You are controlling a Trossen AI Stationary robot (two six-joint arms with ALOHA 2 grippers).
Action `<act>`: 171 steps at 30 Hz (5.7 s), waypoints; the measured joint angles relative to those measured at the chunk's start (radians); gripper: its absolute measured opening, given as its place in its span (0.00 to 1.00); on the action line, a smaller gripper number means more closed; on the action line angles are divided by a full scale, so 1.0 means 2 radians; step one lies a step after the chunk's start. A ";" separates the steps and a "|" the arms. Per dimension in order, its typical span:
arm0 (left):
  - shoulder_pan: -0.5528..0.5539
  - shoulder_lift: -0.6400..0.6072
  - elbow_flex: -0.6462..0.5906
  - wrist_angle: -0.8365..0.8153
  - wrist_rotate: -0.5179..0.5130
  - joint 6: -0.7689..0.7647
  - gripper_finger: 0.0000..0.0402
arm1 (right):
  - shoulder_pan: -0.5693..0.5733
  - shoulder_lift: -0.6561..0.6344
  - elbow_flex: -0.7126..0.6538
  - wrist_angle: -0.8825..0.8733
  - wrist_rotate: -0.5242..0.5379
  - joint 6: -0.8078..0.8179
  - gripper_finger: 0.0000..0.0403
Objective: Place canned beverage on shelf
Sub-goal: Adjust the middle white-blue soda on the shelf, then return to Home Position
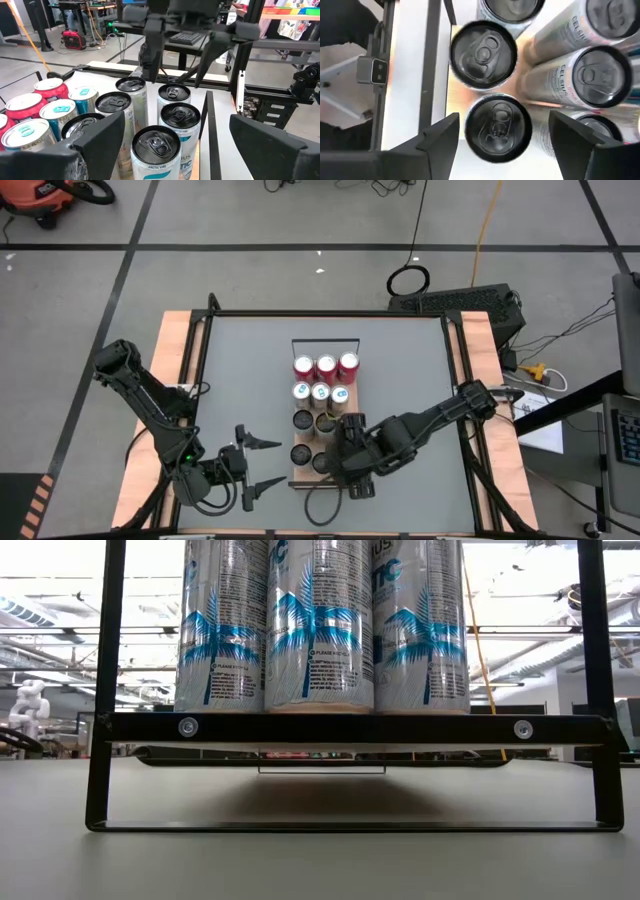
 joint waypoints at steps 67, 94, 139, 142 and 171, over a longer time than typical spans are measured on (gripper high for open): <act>0.000 0.000 0.000 -0.005 0.000 0.000 0.90 | 0.034 0.059 -0.001 0.104 0.043 -0.043 0.00; 0.027 -0.010 0.000 0.051 0.040 0.096 0.77 | 0.063 -0.054 0.000 0.125 0.108 -0.159 0.00; 0.248 -0.090 -0.003 -0.016 0.257 0.253 0.01 | 0.003 -0.588 -0.639 0.436 0.032 -0.302 0.00; 0.275 -0.090 -0.023 -0.001 0.319 0.263 0.01 | -0.012 -0.632 -0.705 0.479 0.014 -0.303 0.00; 0.424 -0.213 -0.265 0.167 0.512 0.263 0.01 | -0.069 -0.935 -1.031 0.660 -0.063 -0.281 0.00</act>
